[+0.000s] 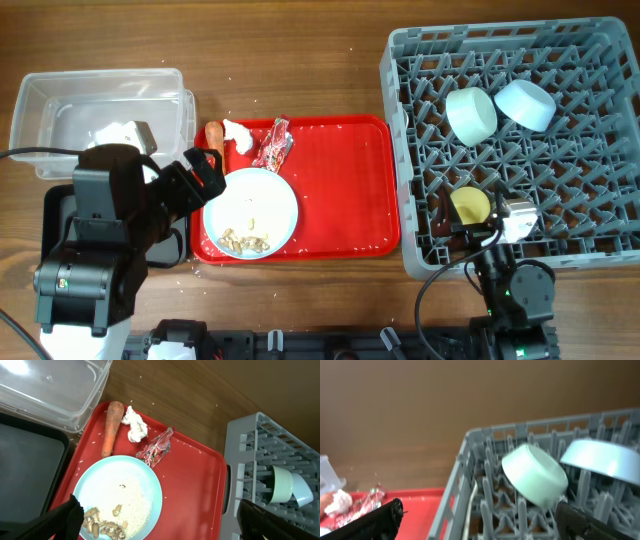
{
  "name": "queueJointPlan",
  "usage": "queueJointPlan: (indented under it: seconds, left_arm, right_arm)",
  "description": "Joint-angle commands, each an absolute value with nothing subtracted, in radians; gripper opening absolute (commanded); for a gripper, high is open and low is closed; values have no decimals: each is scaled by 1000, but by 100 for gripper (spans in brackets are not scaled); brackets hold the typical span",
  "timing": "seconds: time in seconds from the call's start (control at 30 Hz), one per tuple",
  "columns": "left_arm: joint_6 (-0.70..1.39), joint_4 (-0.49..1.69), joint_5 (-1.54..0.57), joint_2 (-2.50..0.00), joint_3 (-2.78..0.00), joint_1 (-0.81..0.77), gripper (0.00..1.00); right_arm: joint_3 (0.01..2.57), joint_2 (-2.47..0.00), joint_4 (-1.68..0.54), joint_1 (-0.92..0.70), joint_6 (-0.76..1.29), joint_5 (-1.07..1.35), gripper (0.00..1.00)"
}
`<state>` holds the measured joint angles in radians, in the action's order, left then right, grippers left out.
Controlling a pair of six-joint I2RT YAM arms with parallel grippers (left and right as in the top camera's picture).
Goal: Sort waste into correct bins and load items into the dishwasher rack
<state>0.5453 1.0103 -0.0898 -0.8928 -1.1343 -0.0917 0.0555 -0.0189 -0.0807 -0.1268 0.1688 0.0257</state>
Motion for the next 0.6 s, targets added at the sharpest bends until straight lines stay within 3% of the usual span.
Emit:
queueJointPlan:
  seconds: [0.0, 0.37, 0.47, 0.57]
  left_arm:
    - [558, 1009, -73, -893, -1148, -94, 100]
    - [558, 1009, -73, -893, -1148, -94, 100]
    - [564, 1001, -221, -893, -1148, -94, 100]
    - [584, 857, -265, -944, -1143, -127, 96]
  right_arm:
    - [4, -3, 7, -119, 187, 50, 100]
    - [5, -9, 3, -120, 186, 49, 100]
    - [5, -9, 3, -120, 186, 49, 100]
    - [5, -9, 3, -120, 186, 49, 100]
